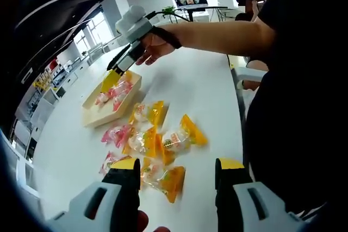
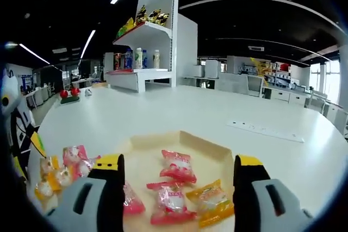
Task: Pick up the marshmallows scattered on the table and place them into the bowl on the table
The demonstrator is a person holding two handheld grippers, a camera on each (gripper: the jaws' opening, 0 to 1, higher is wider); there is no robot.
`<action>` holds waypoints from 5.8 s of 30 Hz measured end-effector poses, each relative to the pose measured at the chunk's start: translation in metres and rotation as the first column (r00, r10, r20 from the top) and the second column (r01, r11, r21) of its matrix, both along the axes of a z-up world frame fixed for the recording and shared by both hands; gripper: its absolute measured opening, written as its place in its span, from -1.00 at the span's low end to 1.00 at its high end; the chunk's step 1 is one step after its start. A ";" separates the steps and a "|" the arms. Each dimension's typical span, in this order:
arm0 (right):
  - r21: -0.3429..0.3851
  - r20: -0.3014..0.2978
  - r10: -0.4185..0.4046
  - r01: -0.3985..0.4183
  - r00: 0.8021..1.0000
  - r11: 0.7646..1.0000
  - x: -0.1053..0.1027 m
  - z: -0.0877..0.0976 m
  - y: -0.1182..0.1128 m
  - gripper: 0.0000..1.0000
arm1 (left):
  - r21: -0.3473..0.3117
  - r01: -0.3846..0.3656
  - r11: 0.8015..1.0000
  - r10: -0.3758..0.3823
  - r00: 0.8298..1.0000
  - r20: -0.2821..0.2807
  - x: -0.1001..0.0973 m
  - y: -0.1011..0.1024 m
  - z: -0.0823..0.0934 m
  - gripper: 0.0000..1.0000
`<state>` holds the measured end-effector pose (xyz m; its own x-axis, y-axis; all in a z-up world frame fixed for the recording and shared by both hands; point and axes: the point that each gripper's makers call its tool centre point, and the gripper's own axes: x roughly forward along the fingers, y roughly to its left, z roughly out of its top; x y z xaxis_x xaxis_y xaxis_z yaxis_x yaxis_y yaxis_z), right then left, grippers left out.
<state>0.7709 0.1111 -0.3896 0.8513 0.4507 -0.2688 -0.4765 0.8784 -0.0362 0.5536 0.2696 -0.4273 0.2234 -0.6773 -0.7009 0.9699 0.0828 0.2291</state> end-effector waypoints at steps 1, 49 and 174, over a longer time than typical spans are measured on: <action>0.000 -0.001 -0.001 0.001 1.000 1.000 -0.001 0.000 -0.001 0.66 | 0.001 0.000 1.000 0.000 1.000 0.000 0.000 0.000 0.000 0.11; 0.032 0.024 0.032 -0.032 0.999 0.999 -0.039 0.010 -0.015 0.75 | -0.005 0.006 1.000 -0.006 1.000 0.006 0.000 -0.001 0.000 0.11; -0.138 -0.120 0.335 -0.350 0.935 0.927 -0.159 0.003 0.005 0.80 | -0.008 0.005 1.000 -0.005 1.000 -0.006 0.005 0.001 -0.005 0.12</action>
